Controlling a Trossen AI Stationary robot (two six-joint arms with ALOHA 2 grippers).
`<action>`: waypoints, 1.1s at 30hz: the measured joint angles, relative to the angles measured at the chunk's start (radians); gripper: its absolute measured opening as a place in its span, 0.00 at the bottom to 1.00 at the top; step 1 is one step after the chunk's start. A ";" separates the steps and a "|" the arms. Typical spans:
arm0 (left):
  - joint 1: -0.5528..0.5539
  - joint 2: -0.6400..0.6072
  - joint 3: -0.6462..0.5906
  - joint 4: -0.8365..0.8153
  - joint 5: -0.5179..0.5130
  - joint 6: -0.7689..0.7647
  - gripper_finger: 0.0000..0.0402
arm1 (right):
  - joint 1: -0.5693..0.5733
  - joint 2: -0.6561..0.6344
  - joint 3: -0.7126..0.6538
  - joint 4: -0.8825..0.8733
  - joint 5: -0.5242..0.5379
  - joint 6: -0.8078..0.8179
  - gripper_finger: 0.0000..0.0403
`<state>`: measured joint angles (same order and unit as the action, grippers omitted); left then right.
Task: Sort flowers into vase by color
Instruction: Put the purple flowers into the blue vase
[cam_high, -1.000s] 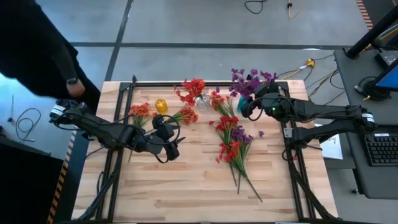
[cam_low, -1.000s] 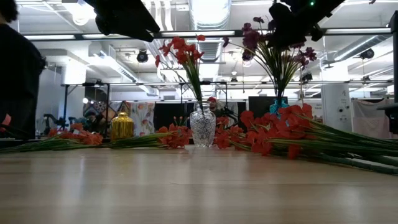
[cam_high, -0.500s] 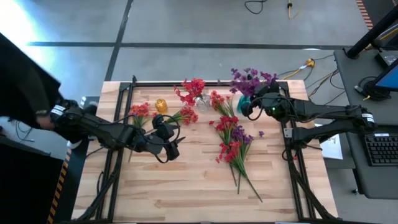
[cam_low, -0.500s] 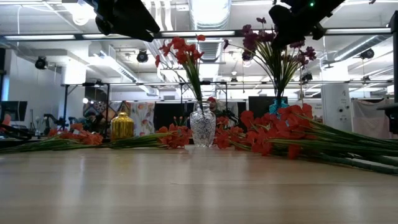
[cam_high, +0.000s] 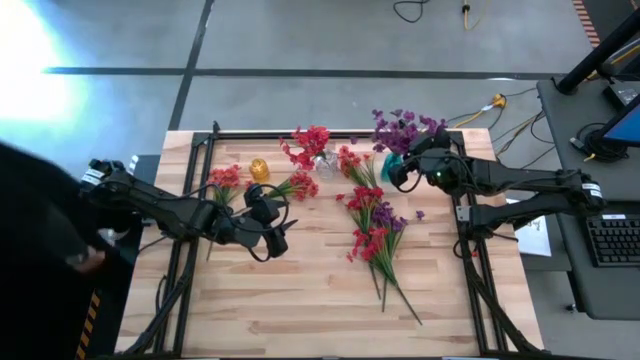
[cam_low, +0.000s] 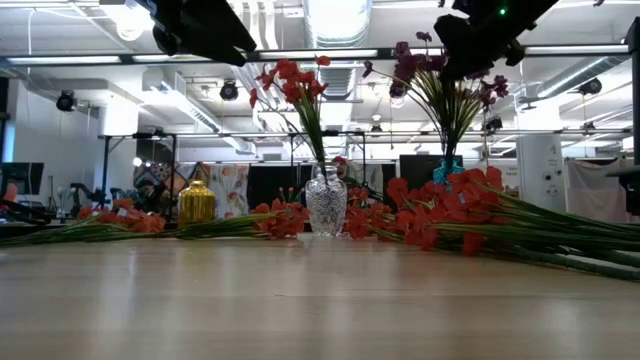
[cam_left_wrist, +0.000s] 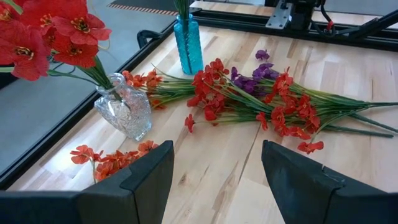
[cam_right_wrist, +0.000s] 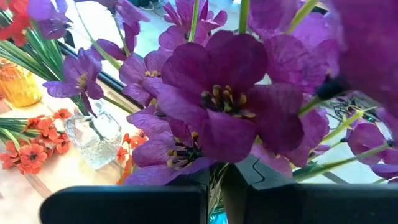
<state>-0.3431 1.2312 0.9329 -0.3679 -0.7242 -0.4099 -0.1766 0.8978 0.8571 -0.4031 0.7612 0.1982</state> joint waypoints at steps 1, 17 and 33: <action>0.000 0.000 0.000 0.000 0.000 0.000 0.57 | -0.002 0.000 0.000 -0.002 0.000 0.000 0.03; 0.000 0.001 0.000 0.000 0.000 0.000 0.57 | -0.007 0.000 0.000 -0.012 0.000 0.020 0.03; 0.000 0.001 0.000 0.000 0.001 0.000 0.57 | -0.036 0.001 -0.001 -0.073 -0.002 0.053 0.03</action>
<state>-0.3432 1.2327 0.9329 -0.3681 -0.7235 -0.4099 -0.2123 0.8986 0.8566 -0.4763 0.7589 0.2516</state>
